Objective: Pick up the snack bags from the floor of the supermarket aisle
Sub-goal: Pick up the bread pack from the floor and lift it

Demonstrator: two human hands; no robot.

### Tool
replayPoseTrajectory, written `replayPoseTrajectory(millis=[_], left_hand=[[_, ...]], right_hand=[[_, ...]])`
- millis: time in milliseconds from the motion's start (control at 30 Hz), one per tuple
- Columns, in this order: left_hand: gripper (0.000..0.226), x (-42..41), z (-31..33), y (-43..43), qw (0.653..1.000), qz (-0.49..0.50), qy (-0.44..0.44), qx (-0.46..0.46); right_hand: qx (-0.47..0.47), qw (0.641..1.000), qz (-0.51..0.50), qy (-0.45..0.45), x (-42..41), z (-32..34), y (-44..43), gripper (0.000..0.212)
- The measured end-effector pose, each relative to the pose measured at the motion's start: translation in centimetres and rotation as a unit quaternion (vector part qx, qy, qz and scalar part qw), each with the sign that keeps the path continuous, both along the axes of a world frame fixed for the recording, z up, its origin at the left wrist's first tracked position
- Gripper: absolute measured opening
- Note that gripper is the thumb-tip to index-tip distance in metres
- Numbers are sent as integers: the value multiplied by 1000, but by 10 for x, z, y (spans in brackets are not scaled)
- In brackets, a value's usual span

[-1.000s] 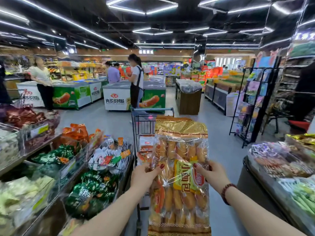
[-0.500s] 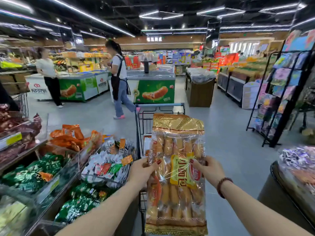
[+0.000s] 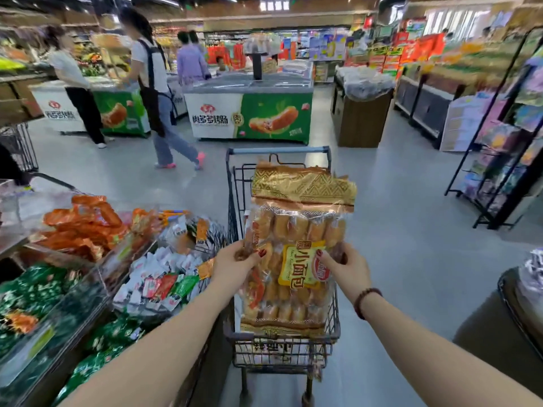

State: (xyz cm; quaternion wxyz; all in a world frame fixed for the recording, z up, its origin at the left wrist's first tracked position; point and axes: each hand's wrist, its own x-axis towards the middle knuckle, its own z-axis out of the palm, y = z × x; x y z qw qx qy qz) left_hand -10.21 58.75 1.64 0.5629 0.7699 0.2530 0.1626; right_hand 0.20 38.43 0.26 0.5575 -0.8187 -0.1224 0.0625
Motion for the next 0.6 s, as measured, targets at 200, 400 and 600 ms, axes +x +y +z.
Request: replayPoseTrajectory(millis=[200,400,600], left_hand=[[34,28,-55,41,998,6,55,-37],[15,33,-118,77,992,21,109,-60],[32,33,-162,97,983,87,139,-78]], right_hand=[[-38,998,18,46,26,-41,37,20],[-116,984,51,128,44,-99,77,24],[-202,969,67,127,51,-138,103,27]])
